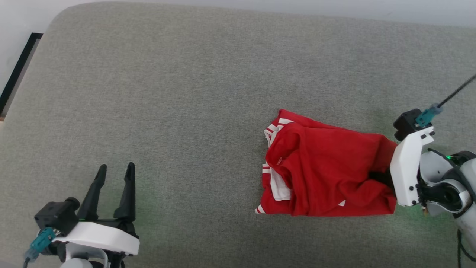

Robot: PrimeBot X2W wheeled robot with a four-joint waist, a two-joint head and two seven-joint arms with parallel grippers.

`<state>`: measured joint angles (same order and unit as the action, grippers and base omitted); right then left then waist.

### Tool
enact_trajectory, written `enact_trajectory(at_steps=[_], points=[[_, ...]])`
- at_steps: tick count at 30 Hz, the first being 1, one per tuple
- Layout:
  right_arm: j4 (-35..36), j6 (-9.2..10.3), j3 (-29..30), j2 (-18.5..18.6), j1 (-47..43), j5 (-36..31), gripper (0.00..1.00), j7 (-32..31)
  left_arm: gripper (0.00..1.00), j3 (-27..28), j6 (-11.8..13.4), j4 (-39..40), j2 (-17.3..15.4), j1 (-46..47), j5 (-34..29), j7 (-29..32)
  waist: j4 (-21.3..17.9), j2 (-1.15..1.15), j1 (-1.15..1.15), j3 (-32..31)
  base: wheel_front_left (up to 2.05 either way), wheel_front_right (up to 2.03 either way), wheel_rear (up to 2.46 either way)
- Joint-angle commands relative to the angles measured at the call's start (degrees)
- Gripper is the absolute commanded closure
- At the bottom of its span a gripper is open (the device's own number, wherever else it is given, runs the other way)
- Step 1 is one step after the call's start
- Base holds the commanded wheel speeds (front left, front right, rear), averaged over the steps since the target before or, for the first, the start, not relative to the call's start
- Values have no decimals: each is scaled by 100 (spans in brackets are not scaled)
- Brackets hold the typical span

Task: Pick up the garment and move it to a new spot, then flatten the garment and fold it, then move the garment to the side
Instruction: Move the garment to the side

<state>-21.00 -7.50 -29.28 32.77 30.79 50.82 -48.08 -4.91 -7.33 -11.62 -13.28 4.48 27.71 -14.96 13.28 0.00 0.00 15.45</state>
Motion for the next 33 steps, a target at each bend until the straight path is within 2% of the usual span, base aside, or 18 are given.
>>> enact_trajectory(at_steps=[1,9,18,25,33], points=[[-54,4,-92,-145,-111,-68,100,106,0,47,-18,-1,-52,81,32,-27,-55,0,0,-3,0,0,0],[325,11,262,301,-39,-350,100,552,0,75,-18,-2,-124,191,54,-27,-293,0,0,-59,0,0,0],[529,9,846,742,55,-849,100,809,0,-242,-18,-33,-298,591,-79,-27,-792,0,0,-17,0,0,0],[540,9,1412,915,241,-1307,100,935,0,-660,-19,-36,-322,1059,-192,-27,-1239,0,0,105,0,0,0],[185,9,1842,1031,666,-1690,100,1269,0,-1344,-19,-65,-377,1815,-242,-27,-1697,0,0,368,0,0,0]])
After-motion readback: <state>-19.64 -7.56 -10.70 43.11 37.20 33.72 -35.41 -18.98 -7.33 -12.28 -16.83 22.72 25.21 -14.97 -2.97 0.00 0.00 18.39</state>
